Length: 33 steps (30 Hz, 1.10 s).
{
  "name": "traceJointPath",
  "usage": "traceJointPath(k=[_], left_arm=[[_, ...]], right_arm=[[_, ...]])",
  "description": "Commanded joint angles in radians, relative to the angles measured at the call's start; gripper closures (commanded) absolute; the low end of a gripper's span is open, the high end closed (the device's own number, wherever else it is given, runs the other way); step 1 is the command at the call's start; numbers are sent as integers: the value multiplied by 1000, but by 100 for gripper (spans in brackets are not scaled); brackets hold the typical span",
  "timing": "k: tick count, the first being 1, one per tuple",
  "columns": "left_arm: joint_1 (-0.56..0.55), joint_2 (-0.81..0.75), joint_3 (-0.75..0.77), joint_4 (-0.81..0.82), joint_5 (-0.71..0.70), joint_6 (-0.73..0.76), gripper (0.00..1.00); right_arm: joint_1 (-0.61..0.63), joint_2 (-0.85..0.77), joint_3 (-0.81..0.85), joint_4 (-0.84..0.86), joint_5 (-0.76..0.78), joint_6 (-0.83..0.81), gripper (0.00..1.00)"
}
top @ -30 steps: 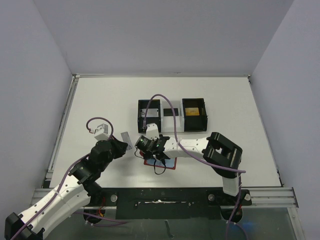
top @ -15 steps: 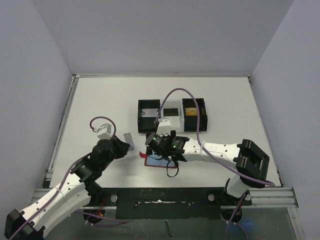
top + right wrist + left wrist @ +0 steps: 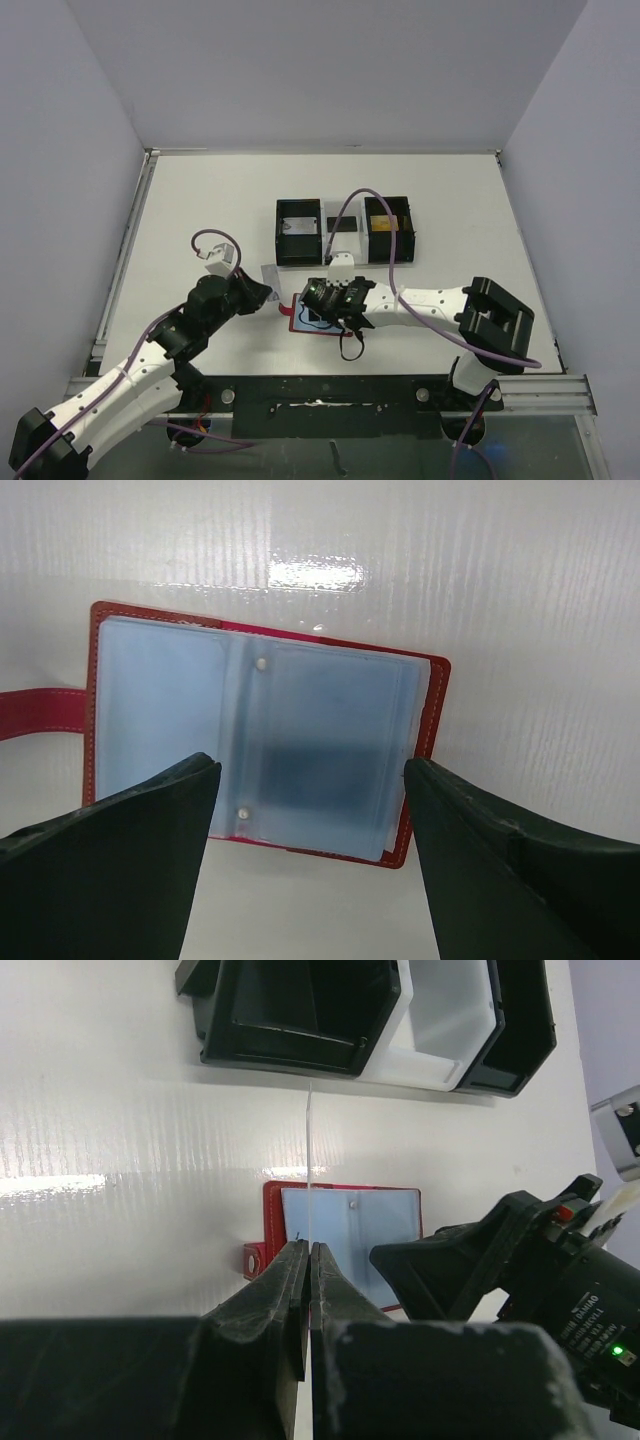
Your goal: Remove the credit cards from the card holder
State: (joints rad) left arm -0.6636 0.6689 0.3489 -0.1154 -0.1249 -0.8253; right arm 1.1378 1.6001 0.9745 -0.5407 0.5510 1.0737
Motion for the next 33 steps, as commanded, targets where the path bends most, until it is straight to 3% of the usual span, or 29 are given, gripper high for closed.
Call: traceJointPath(k=[1,13,21,28,33], left_arm=[[5,0,19,62,28,19,100],[6,32,44,67,43,33,100],[6,47,36,90,56,26,100],[7,62,44,95,60,27,100],[6,63,48,110,77,32,100]], right_arm=[[-3,40,54,-52,58,40,24],[-9,123,30,12,-10,5,33],[-7,114,37,29,1,-67,54],[-9,69,52,46,-11,-147,35],[-17,-19,29,83,-6,-176,29]])
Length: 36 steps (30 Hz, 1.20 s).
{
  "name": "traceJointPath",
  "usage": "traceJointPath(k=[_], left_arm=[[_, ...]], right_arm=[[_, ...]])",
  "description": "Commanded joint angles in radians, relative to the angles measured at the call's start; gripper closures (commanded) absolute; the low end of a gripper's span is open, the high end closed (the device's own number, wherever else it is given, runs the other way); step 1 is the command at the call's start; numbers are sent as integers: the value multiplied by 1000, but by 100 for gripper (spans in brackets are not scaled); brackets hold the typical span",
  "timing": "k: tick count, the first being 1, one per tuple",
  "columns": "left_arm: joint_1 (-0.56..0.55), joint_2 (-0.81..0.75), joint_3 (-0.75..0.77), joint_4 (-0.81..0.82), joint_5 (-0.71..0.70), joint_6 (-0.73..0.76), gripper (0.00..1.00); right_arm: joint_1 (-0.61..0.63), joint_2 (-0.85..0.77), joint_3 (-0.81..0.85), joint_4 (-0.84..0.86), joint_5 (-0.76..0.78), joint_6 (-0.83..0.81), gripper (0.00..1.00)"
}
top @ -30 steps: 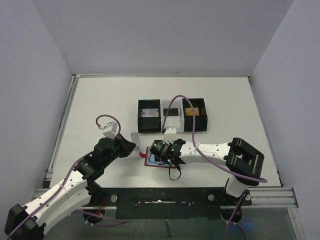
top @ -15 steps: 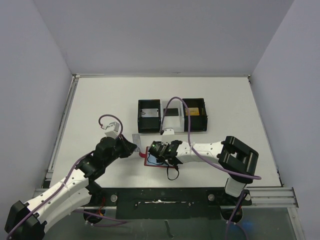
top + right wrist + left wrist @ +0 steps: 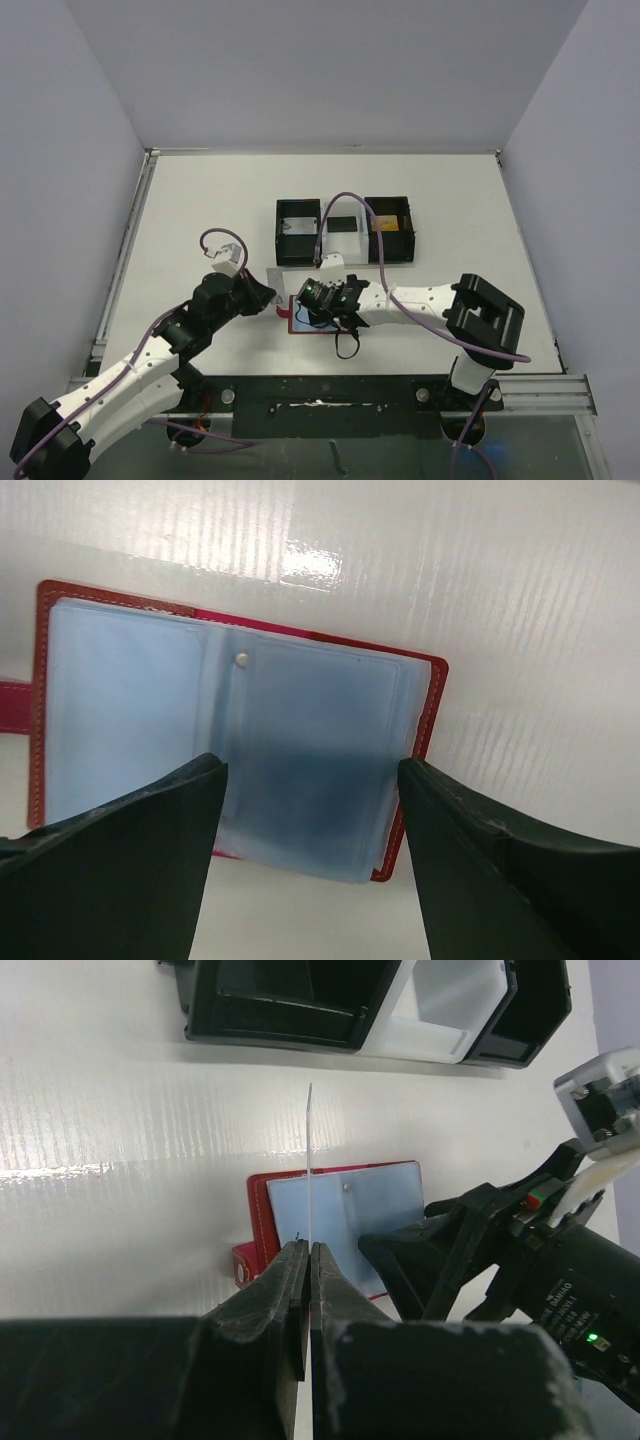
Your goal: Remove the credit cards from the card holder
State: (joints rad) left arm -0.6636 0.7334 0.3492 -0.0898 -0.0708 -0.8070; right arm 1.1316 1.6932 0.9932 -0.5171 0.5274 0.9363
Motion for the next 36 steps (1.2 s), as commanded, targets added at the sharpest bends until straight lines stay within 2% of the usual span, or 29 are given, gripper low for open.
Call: traceJointPath(k=[1,5,14,19,27,36], left_arm=[[6,-3,45,91,27,13,100],[5,9,32,136,59,11,100],[7,18,10,204,89,-10,100],[6,37,-6,249,99,-32,100],[6,72,6,274,104,-34,100],[6,69,15,243,78,-37,100]], right_arm=[[-14,-131,2,68,18,-40,28],[-35,-195,-49,147,-30,-79,23],[-156,-329,-227,405,-241,-115,21],[-173,-412,-327,542,-258,-150,19],[-178,-376,-294,339,-182,-4,18],[-69,-281,-202,186,-26,84,18]])
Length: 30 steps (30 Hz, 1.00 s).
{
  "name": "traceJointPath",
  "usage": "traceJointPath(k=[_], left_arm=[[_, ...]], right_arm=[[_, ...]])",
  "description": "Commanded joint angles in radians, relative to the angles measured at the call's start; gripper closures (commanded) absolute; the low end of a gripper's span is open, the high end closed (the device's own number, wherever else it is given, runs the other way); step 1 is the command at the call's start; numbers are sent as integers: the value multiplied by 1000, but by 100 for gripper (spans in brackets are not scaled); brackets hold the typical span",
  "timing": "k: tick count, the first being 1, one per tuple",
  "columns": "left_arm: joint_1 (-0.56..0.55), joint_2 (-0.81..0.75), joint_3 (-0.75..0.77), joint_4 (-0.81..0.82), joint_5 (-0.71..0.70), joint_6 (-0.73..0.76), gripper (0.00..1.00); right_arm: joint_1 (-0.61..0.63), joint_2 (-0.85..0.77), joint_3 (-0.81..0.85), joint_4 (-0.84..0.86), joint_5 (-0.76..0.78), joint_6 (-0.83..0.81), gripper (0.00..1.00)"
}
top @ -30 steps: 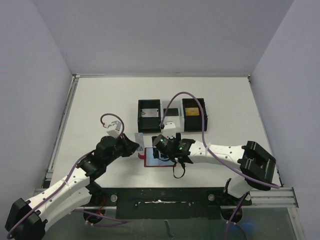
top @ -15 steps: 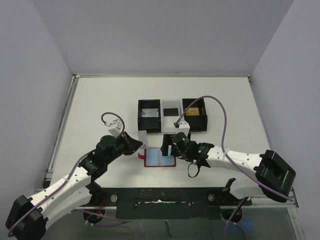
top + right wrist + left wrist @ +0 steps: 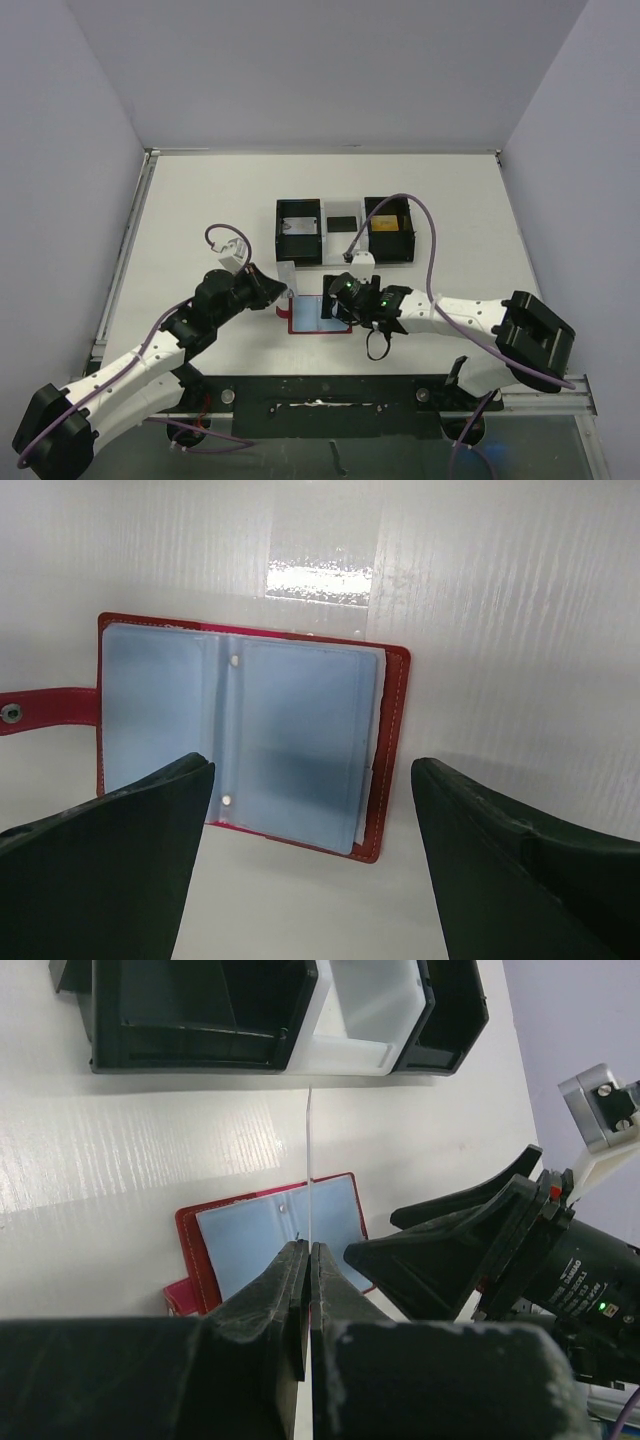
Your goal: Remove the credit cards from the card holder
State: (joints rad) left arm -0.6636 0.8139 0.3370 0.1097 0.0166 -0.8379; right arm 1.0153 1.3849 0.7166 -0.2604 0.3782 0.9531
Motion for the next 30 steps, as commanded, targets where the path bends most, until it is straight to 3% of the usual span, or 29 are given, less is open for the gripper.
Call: traceJointPath(k=[1,12,28,30], left_arm=[[6,-16,31,31,-17,-6,100],[8,-78,40,-79,-70,16,100],[8,-100,22,-76,-69,13,100],[9,-98,23,-77,-67,13,100]], right_arm=[[57,38,89,-84,135,74,18],[102,127,156,-133,162,106,21],[102,315,275,-235,148,116,22],[103,338,279,-247,147,119,27]])
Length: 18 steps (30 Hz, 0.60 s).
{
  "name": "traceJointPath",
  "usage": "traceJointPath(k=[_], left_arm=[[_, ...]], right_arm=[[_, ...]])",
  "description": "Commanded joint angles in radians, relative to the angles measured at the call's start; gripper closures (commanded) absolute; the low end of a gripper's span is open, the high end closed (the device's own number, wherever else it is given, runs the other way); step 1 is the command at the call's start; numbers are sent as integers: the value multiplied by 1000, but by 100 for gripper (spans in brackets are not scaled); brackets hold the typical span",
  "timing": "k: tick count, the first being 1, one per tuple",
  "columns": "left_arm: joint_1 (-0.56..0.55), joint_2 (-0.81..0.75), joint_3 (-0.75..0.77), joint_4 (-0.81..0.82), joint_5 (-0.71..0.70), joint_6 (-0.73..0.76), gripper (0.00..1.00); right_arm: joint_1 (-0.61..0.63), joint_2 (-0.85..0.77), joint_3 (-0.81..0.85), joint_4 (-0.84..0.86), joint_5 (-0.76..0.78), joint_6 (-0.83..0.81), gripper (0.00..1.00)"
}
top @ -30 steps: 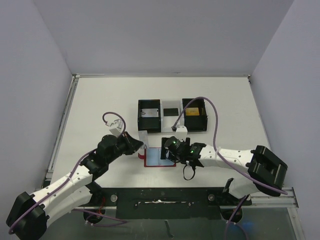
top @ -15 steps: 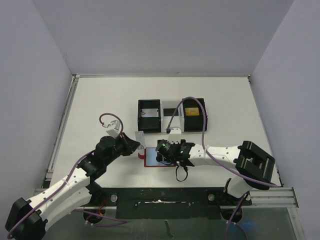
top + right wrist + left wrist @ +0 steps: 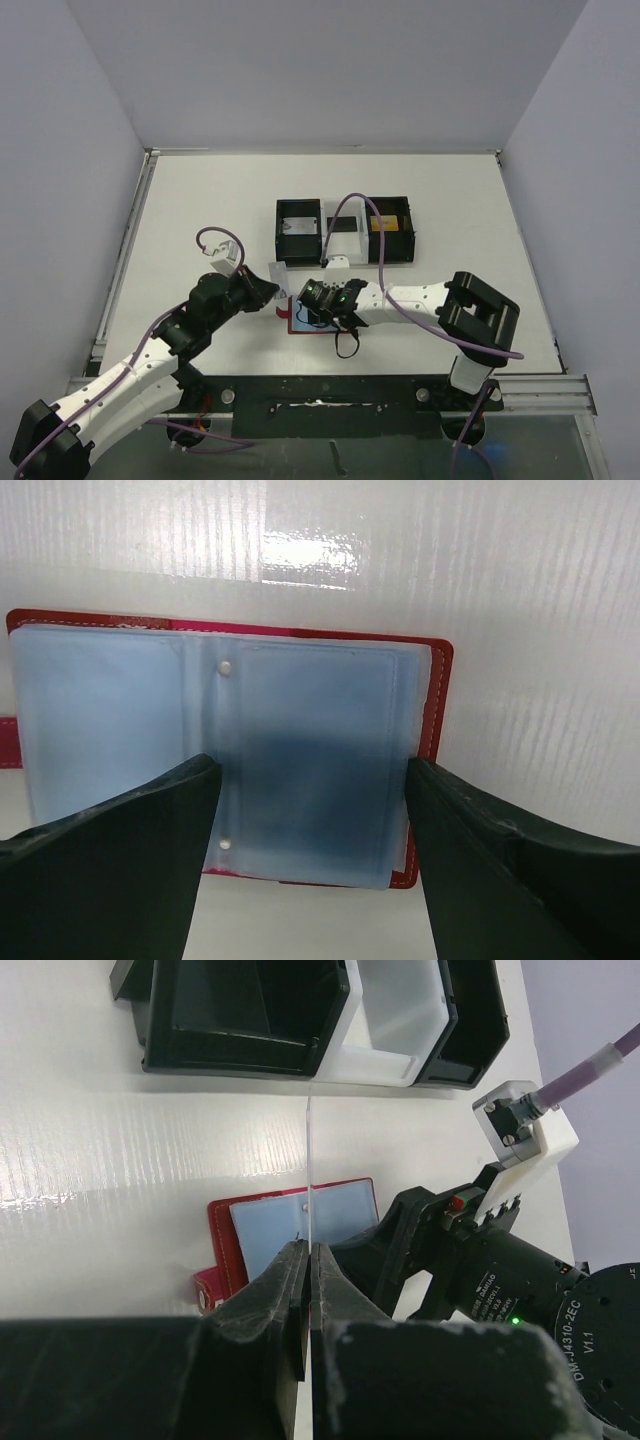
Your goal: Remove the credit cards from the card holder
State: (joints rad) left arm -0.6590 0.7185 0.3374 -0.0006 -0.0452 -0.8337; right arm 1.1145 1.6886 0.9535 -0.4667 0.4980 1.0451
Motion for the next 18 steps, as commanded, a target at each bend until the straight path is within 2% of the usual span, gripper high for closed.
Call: traceJointPath(k=[1,3,7,12,16,18], left_arm=[[4,-3,23,33,-6,8,100],[3,-6,25,31,-8,7,100],[4,-12,28,19,-10,10,100],[5,-11,31,16,-15,11,100],[5,-5,34,18,-13,11,100],[5,-3,37,14,-10,13,100]], right_arm=[[3,40,40,-37,23,28,29],[2,46,35,-24,18,24,33],[4,40,50,-21,25,6,49],[3,12,73,-15,39,-25,60],[-1,-4,79,-6,47,-47,62],[-2,-4,90,-27,49,-54,58]])
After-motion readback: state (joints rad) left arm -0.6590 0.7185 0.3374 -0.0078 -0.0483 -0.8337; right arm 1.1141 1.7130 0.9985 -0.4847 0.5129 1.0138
